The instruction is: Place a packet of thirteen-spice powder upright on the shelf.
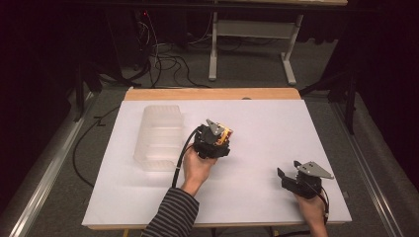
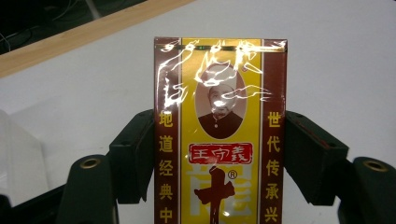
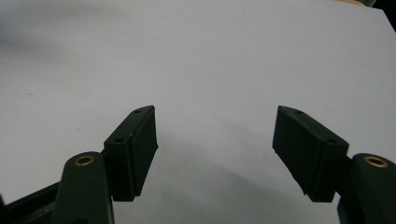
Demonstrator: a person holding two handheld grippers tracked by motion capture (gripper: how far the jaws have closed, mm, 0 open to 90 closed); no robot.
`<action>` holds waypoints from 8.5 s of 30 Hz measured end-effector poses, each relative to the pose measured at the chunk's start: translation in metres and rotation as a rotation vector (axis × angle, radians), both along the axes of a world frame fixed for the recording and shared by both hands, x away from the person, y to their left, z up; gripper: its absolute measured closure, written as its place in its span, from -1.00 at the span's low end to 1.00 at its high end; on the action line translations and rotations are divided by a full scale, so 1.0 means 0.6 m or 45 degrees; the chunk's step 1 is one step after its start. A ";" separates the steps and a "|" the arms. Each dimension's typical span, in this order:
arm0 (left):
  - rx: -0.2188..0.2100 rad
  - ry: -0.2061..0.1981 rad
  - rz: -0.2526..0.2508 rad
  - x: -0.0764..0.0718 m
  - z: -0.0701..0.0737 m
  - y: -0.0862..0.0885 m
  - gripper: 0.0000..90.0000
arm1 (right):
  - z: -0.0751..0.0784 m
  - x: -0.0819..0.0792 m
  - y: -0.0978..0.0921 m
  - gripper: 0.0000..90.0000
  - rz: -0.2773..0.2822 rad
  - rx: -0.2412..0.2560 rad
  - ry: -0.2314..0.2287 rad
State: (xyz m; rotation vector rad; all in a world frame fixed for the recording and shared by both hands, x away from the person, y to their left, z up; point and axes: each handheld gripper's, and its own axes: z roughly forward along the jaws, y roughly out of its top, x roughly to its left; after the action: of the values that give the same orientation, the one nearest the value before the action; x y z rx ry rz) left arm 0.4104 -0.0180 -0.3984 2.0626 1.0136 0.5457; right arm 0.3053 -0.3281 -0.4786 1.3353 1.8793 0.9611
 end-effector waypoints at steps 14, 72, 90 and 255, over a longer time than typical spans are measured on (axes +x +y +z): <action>-0.012 -0.054 0.037 -0.011 0.018 0.039 -0.27 | 0.000 0.000 0.000 -0.31 0.001 -0.004 0.001; -0.084 -0.164 0.305 -0.042 0.017 0.211 -0.28 | 0.000 0.000 0.001 -0.31 -0.003 -0.005 0.005; -0.073 -0.155 0.346 -0.048 0.000 0.233 -0.28 | 0.000 0.000 0.001 -0.31 -0.001 -0.008 0.002; -0.294 -0.140 -0.020 -0.151 0.007 0.143 -0.55 | 0.000 0.001 0.002 -0.31 -0.001 -0.021 0.010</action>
State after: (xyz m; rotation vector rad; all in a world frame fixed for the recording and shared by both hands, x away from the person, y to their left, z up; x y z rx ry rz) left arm 0.3200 0.0679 -0.3943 1.8165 0.9483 0.5034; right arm 0.3057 -0.3268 -0.4787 1.3318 1.8888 0.9395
